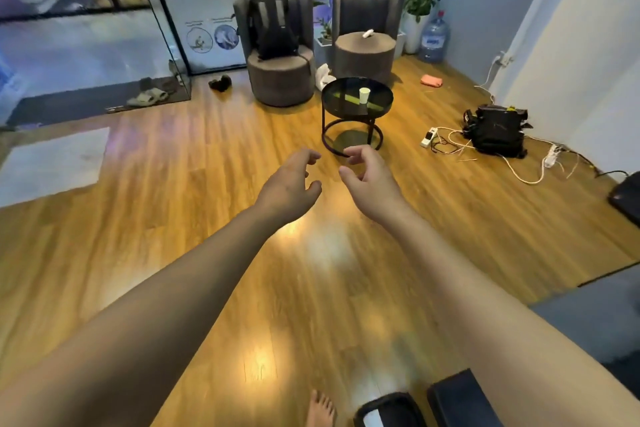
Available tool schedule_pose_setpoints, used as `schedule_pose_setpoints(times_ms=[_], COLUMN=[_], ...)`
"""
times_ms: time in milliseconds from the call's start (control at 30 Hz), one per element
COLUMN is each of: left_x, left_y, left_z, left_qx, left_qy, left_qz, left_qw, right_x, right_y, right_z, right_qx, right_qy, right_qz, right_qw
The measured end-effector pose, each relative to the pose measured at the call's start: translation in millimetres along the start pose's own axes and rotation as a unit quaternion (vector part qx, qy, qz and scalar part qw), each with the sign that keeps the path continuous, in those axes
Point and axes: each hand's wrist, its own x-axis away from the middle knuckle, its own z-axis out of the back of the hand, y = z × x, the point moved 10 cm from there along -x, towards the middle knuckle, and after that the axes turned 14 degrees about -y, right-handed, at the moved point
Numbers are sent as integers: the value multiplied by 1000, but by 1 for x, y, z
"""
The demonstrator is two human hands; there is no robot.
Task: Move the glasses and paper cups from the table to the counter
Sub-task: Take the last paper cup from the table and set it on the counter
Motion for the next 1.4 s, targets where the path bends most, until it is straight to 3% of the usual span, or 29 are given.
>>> schedule_pose_setpoints(times_ms=[467,800,1133,1400], left_x=[-332,-597,-824,-998], left_y=[-74,-101,-119,-145], left_z=[49,77,27,-31], left_qx=[96,67,48,40], left_qy=[-27,-96,-115,-146], left_qz=[-44,-68,-41,16], left_qw=[994,991,991,988], right_x=[-298,-522,-708,-851], right_y=[57,123,232,332], right_z=[38,88,155,207], right_qx=[-12,-48,-33,-2], right_qy=[21,64,59,4], right_qz=[-40,-115,-137,-164], right_qw=[999,990,988,986])
